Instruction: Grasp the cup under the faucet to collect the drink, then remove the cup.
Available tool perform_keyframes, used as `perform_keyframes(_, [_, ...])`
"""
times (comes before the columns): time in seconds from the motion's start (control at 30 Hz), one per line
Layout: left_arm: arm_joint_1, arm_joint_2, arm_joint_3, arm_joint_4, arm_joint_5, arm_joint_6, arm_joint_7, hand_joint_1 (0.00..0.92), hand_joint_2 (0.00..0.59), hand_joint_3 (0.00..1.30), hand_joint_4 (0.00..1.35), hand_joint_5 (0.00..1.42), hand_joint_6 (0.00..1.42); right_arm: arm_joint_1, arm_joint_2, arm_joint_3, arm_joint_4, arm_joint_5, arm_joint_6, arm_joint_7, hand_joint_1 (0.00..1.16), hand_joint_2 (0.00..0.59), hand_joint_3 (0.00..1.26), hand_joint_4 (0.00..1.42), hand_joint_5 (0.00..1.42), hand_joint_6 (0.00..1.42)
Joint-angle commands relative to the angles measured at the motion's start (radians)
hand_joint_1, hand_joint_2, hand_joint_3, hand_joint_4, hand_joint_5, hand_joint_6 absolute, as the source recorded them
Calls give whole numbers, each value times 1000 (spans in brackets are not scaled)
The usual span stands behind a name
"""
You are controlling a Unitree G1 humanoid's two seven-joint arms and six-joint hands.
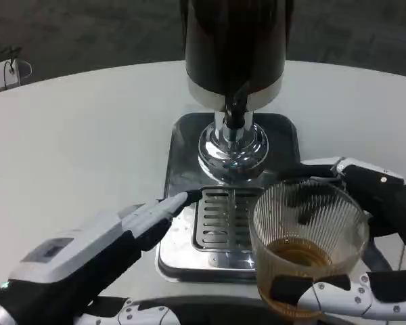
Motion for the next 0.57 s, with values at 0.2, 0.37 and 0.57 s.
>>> perform_keyframes(0.2, [-13,16,-1,12,0,10,-23,0,37,0,0,0,0,-13,10,-5,2,13,-13,-16,968,234,1008,1224,1424,1424])
perform_keyframes(0.37, [-14,15,-2,10,0,15,-25,0,37,0,0,0,0,-15,11,-9,5,17,-13,-16,965,235,1008,1224,1424,1424])
perform_keyframes(0.57, [-17,15,-4,10,-2,20,-25,0,37,0,0,0,0,-15,11,-11,7,18,-15,-16,964,235,1008,1224,1424,1424])
